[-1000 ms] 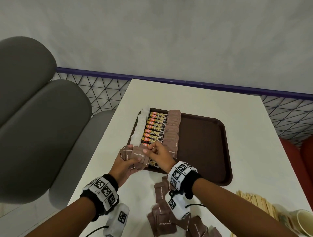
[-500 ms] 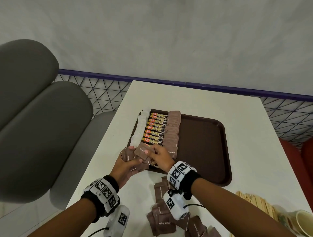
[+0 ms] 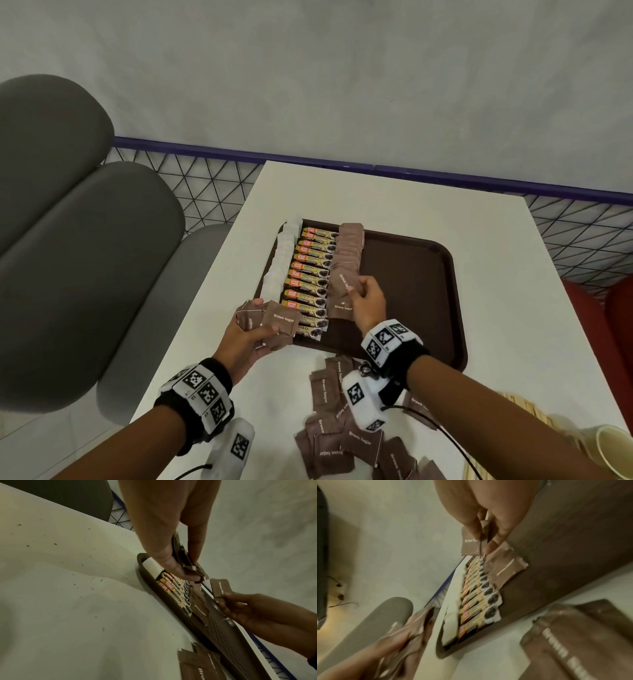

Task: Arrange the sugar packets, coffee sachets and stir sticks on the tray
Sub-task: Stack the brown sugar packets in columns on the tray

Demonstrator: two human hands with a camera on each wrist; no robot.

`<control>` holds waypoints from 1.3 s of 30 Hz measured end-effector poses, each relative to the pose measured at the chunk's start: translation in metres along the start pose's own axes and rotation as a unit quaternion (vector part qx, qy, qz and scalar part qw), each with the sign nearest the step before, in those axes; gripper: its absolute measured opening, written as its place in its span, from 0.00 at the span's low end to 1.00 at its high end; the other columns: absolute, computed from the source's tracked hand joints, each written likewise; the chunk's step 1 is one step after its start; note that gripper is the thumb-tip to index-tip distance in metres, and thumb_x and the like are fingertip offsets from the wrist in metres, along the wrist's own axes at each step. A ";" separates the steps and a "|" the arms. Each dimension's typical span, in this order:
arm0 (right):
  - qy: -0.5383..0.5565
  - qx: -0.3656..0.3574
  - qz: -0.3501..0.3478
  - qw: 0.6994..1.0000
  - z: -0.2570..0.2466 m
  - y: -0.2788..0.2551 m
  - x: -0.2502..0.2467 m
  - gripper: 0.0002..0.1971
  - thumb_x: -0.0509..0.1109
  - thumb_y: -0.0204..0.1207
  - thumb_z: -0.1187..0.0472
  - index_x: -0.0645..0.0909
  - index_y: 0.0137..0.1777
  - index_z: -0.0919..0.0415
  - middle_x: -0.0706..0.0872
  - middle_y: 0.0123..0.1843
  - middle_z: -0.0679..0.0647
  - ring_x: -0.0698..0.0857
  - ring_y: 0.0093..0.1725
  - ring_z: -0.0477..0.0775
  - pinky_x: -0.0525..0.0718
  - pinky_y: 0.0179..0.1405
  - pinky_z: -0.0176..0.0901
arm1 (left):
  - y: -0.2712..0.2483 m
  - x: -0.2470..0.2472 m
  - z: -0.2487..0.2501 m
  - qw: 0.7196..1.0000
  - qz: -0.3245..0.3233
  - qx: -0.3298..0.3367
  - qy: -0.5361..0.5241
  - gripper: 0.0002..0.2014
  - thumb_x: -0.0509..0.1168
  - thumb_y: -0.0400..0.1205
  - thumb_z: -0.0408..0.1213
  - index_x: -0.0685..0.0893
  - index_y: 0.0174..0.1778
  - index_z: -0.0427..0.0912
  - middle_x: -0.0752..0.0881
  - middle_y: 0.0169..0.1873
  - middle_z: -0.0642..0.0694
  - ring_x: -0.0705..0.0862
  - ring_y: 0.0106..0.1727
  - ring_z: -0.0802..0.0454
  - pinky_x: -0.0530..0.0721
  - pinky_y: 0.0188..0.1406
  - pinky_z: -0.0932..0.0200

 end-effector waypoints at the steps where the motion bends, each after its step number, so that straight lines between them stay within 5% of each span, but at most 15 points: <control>1: -0.022 -0.003 0.010 1.000 0.003 0.006 -0.006 0.07 0.65 0.77 0.67 0.79 0.54 0.63 0.86 0.52 0.60 0.84 0.48 0.58 0.82 0.47 0.47 | 0.000 -0.002 0.000 1.000 0.002 0.000 -0.003 0.28 0.71 0.64 0.22 0.74 0.57 0.49 0.84 0.55 0.39 0.85 0.52 0.39 0.88 0.42 0.46; 6: -0.143 -0.039 -0.077 0.986 0.009 0.016 -0.026 0.08 0.68 0.75 0.70 0.82 0.53 0.63 0.82 0.47 0.54 0.80 0.46 0.50 0.77 0.43 0.37 | 0.000 -0.008 0.003 1.000 0.004 -0.004 -0.005 0.28 0.71 0.67 0.20 0.73 0.59 0.47 0.83 0.55 0.37 0.86 0.50 0.40 0.89 0.39 0.48; 9: -0.185 -0.056 -0.124 0.973 0.014 0.013 -0.027 0.07 0.70 0.72 0.73 0.81 0.46 0.61 0.82 0.42 0.54 0.80 0.40 0.48 0.74 0.31 0.23 | -0.001 -0.009 0.003 1.000 0.004 -0.011 -0.004 0.27 0.67 0.73 0.16 0.72 0.61 0.46 0.83 0.56 0.37 0.85 0.51 0.39 0.89 0.37 0.50; 12: -0.231 -0.065 -0.142 0.960 0.017 0.010 -0.025 0.08 0.68 0.72 0.75 0.82 0.45 0.63 0.83 0.40 0.54 0.80 0.38 0.49 0.74 0.29 0.27 | 0.000 -0.009 0.003 1.000 0.006 -0.014 -0.005 0.29 0.70 0.69 0.18 0.73 0.60 0.47 0.83 0.54 0.39 0.86 0.49 0.40 0.89 0.35 0.51; 17: -0.261 -0.068 -0.116 0.956 0.020 0.010 -0.014 0.15 0.67 0.71 0.74 0.74 0.34 0.52 0.84 0.46 0.59 0.82 0.42 0.55 0.84 0.47 0.46 | 0.000 -0.007 0.004 1.000 0.008 -0.021 -0.007 0.25 0.66 0.73 0.16 0.74 0.58 0.48 0.84 0.52 0.39 0.86 0.48 0.41 0.89 0.35 0.50; 20: -0.279 -0.078 -0.100 0.952 0.020 0.008 -0.010 0.10 0.68 0.70 0.73 0.74 0.39 0.58 0.82 0.51 0.60 0.81 0.49 0.57 0.80 0.50 0.45 | 0.001 -0.005 0.006 1.000 0.008 -0.024 -0.014 0.23 0.62 0.76 0.17 0.73 0.59 0.47 0.85 0.52 0.40 0.86 0.47 0.42 0.90 0.37 0.50; 26: -0.290 -0.089 -0.094 0.948 0.023 0.010 -0.007 0.13 0.69 0.68 0.73 0.69 0.40 0.56 0.75 0.48 0.54 0.78 0.50 0.56 0.76 0.48 0.44 | 0.002 -0.005 0.005 1.000 0.012 -0.019 -0.012 0.30 0.68 0.62 0.24 0.74 0.60 0.49 0.84 0.55 0.39 0.86 0.50 0.41 0.88 0.37 0.49; 31: -0.313 -0.138 -0.075 0.937 0.020 0.008 -0.008 0.17 0.73 0.69 0.65 0.73 0.55 0.59 0.73 0.57 0.55 0.71 0.60 0.53 0.77 0.57 0.44 | 0.003 -0.004 0.003 1.000 0.001 -0.009 -0.013 0.31 0.69 0.62 0.24 0.73 0.60 0.49 0.83 0.59 0.38 0.85 0.53 0.38 0.88 0.42 0.45; 34: -0.254 -0.178 -0.085 0.947 0.010 -0.001 -0.003 0.16 0.73 0.71 0.59 0.73 0.56 0.58 0.72 0.54 0.50 0.72 0.57 0.47 0.75 0.56 0.40 | 0.002 -0.001 0.004 1.000 -0.004 -0.004 0.000 0.30 0.69 0.63 0.24 0.73 0.60 0.48 0.82 0.59 0.37 0.84 0.54 0.39 0.87 0.43 0.46; 39: -0.100 -0.180 -0.196 0.959 -0.008 -0.021 0.014 0.10 0.70 0.75 0.55 0.75 0.51 0.57 0.76 0.44 0.47 0.75 0.41 0.40 0.74 0.43 0.34 | 0.002 0.007 0.006 1.000 -0.005 0.007 0.011 0.32 0.68 0.62 0.23 0.71 0.62 0.47 0.82 0.59 0.38 0.84 0.54 0.39 0.88 0.38 0.48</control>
Point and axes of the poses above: each hand's wrist, its own y-axis towards the middle knuckle, its own x-axis out of the palm, z = x × y, the point moved 1 cm from there along y, towards the middle knuckle
